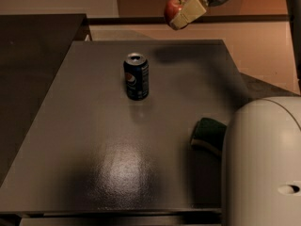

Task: Pick apple

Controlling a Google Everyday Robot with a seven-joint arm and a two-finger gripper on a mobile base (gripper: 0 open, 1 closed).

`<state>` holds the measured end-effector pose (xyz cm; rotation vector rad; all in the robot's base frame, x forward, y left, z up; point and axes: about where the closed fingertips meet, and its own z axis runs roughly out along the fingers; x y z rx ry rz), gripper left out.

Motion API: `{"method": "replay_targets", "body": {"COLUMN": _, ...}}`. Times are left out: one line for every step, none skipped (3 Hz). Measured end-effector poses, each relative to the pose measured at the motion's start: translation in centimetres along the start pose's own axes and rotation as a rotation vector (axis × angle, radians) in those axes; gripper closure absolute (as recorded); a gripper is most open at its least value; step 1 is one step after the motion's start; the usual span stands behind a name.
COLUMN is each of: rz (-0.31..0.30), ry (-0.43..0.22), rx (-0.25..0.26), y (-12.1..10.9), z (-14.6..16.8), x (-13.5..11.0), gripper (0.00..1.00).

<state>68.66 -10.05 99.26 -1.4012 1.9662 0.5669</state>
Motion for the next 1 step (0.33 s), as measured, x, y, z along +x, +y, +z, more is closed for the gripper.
{"method": "replay_targets", "body": {"rz": 0.000, "ry": 0.000, "rx": 0.000, "y": 0.00, "z": 0.00, "x": 0.00, "gripper": 1.00}}
